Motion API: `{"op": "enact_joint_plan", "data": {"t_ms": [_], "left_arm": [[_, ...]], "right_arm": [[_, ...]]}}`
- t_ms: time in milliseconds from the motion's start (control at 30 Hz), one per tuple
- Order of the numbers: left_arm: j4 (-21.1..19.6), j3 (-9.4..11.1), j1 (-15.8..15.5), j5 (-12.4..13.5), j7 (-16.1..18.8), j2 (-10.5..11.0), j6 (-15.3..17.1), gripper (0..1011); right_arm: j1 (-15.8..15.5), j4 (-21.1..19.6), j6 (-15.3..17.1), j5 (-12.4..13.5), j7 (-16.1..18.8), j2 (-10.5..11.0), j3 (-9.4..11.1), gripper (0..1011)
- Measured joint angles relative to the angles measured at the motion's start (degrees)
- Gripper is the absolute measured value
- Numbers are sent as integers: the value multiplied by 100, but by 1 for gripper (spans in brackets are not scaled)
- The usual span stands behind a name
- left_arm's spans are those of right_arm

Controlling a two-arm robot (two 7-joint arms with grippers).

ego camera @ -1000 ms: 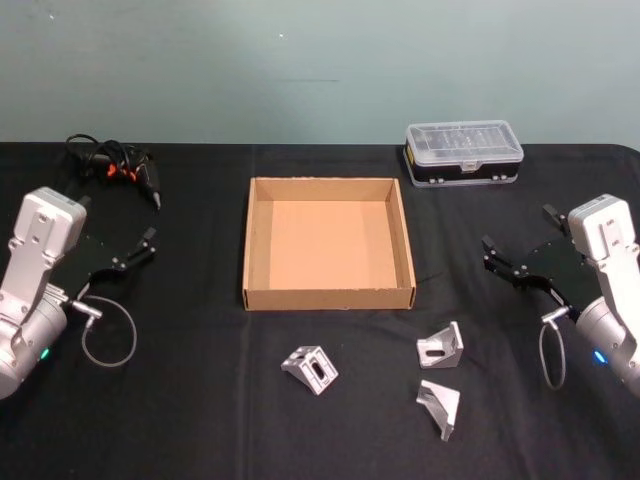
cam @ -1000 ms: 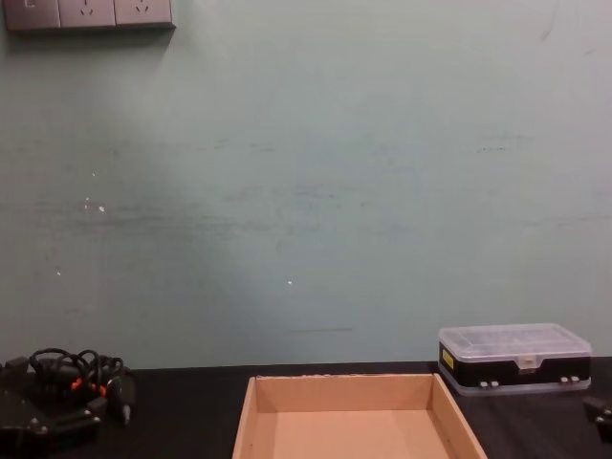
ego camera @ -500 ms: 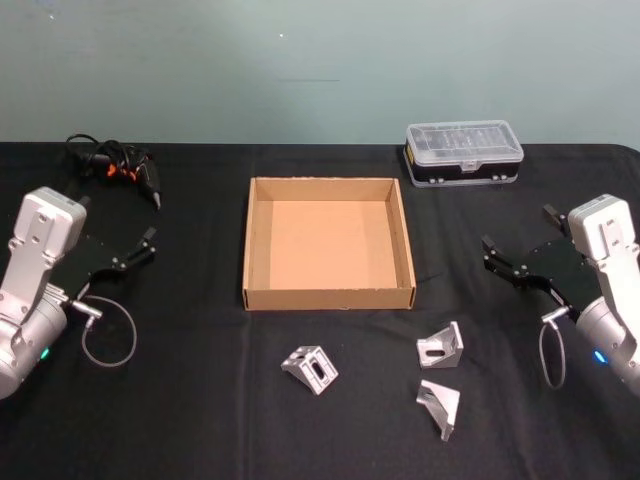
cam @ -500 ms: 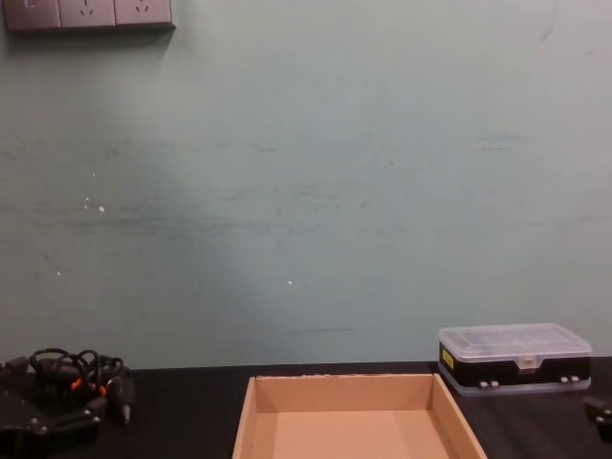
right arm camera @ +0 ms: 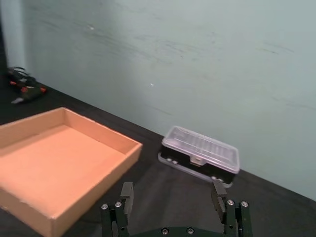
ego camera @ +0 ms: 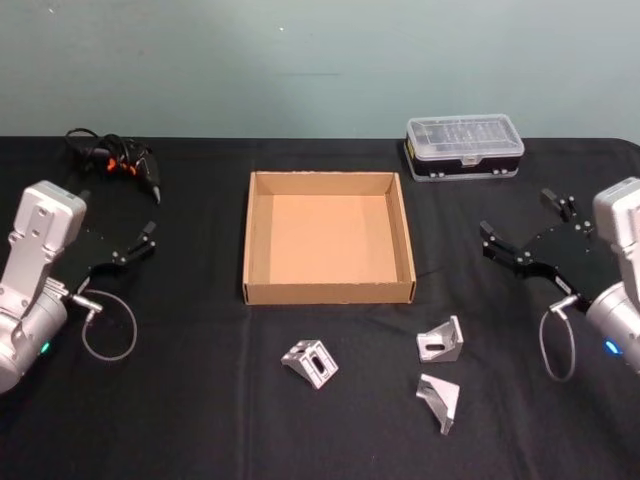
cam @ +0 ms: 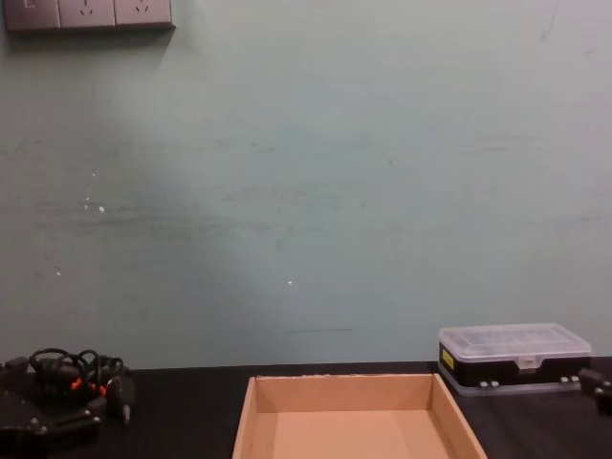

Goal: Use one hand to pick up the angle iron from the table and place it into the box.

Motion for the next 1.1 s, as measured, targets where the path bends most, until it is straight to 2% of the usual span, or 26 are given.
{"op": "enact_joint_plan", "data": {"t_ms": [200, 233, 300, 367, 400, 500, 533, 633, 700, 733, 833, 1000, 1100], "left_arm": [[0, 0, 0, 0, 0, 0, 0, 1011], [0, 0, 0, 0, 0, 0, 0, 1011], [0, 0, 0, 0, 0, 0, 0, 1011], [0, 0, 0, 0, 0, 0, 0, 1011], [0, 0, 0, 0, 0, 0, 0, 1012], [0, 0, 0, 0, 0, 0, 0, 1011], [0, 0, 0, 0, 0, 0, 0, 1011], [0, 0, 0, 0, 0, 0, 0, 1011], [0, 0, 0, 0, 0, 0, 0, 1011], [0, 0, 0, 0, 0, 0, 0, 1011], [0, 0, 0, 0, 0, 0, 0, 1011], [0, 0, 0, 0, 0, 0, 0, 1011], [0, 0, 0, 0, 0, 0, 0, 1011]], "right_arm": [[-79, -290, 433, 737, 896, 284, 216, 1003], [-85, -347, 529, 933, 1250, 407, 262, 1003], [-86, -417, 644, 1119, 1738, 625, 294, 1003], [-85, -468, 717, 1189, 2055, 784, 297, 1003], [-85, -517, 782, 1201, 2285, 928, 299, 1003], [-85, -560, 814, 1192, 2475, 1047, 298, 1003], [-54, -592, 817, 1126, 2796, 1204, 253, 1003], [35, -586, 791, 972, 3191, 1344, 138, 1003], [102, -546, 760, 865, 3434, 1384, 52, 1003], [102, -546, 760, 865, 3434, 1384, 52, 1003], [318, -351, 723, 684, 3887, 1377, -164, 1003], [616, -88, 741, 516, 4288, 1291, -425, 1003], [725, 26, 782, 479, 4375, 1230, -516, 1003]]}}
